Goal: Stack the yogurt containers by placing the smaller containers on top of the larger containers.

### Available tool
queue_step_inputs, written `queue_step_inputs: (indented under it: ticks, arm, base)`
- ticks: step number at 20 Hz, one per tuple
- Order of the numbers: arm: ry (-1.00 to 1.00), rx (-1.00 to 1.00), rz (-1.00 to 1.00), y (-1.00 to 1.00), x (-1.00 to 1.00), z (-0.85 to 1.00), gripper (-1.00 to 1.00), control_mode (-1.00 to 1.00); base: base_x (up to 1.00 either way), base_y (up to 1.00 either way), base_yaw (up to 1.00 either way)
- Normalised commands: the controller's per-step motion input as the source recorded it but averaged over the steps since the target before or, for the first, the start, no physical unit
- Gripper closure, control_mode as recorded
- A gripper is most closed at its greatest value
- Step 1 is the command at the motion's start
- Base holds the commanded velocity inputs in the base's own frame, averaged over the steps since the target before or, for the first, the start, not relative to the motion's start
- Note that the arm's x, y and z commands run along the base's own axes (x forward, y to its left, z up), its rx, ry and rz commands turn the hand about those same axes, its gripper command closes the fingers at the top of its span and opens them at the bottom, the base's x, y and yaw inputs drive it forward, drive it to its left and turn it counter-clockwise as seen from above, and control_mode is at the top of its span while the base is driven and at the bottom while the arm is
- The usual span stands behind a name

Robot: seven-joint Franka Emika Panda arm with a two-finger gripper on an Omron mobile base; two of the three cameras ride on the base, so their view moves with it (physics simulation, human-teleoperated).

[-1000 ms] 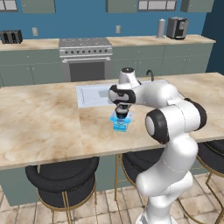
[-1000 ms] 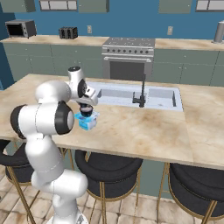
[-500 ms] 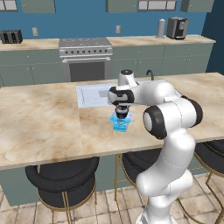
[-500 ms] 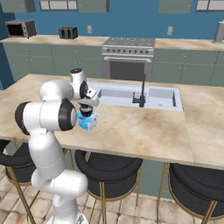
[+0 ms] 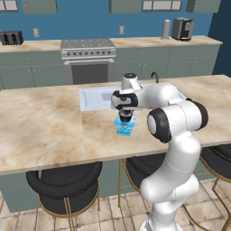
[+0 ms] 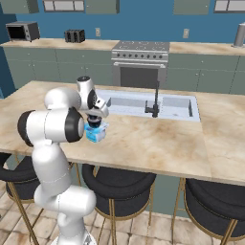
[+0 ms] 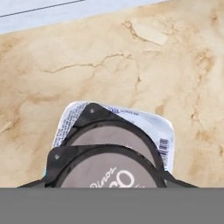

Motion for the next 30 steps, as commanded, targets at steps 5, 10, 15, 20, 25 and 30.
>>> queue_step_inputs:
  ticks: [5,10,15,20,25,30]
  arm:
    - [0.00,0.00,0.00,0.00,0.05,-0.16,1.00,-1.00]
    - [0.00,0.00,0.00,0.00,0.14,-0.14,1.00,-1.00]
    - [0.00,0.00,0.00,0.00,0.09,-0.11,1.00,-1.00]
    - [0.00,0.00,0.00,0.02,0.00,-0.01,-1.00,-1.00]
    - [0.00,0.00,0.00,0.00,0.00,0.00,-1.00,-1.00]
    - [0.00,0.00,0.00,0.00,0.00,0.00,-1.00,-1.00]
  base:
    - [0.00,0.00,0.00]
    - [0.00,0.00,0.00]
    - [0.00,0.00,0.00]
    - [0.00,0.00,0.00]
    - [0.00,0.00,0.00]
    - [0.00,0.00,0.00]
